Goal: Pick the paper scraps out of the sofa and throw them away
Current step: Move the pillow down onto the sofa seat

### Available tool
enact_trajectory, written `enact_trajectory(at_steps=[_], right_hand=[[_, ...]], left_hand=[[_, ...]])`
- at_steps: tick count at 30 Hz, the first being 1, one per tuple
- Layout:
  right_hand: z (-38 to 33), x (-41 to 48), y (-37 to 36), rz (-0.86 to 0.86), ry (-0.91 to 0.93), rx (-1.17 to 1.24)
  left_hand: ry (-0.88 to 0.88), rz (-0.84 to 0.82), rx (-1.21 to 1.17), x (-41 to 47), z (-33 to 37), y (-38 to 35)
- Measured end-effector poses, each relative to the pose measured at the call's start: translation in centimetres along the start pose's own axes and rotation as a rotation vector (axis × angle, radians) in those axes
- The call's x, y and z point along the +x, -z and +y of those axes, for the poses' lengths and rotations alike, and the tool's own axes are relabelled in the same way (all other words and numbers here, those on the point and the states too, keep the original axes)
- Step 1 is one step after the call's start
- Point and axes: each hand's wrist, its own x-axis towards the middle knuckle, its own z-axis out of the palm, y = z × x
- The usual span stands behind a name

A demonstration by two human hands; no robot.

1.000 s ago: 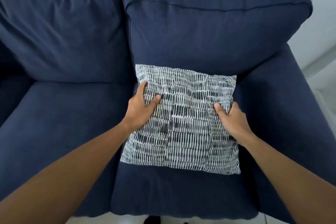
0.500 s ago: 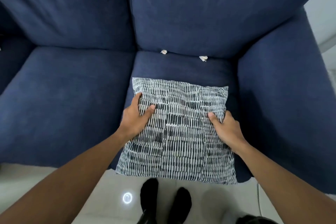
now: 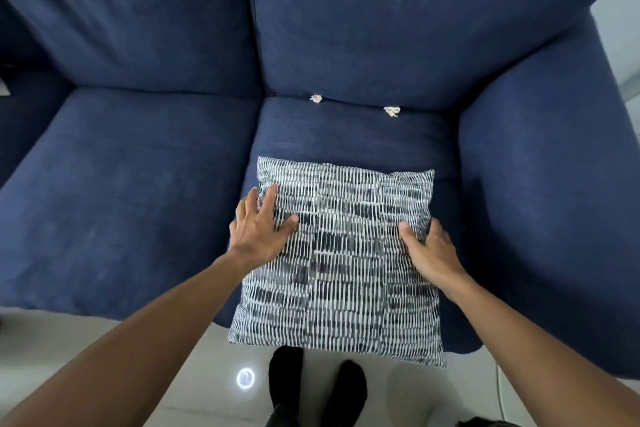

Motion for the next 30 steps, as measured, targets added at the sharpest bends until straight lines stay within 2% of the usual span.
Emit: enact_trajectory(at_steps=[9,17,23,30], right_hand=[[-3.9,0.0,4.5,0.088,0.189,-0.202],[-10.8,-0.1,11.2,0.271,0.309,-0.405],[-15.4,-1.0,16.2,0.375,0.377,-0.405],[-17.3,-1.1,18.8,0.400,0.413,-0.395]], left_hand=[[-0.189,0.086,0.181,2.4,4.1,5.2],[-0.300,0.157,0.287,4.1,9.6,12.7],[-0.347,0.242,0.282,5.0,13.6,17.9],[-0.364,0.272,0.278,5.6,15.7,20.1]])
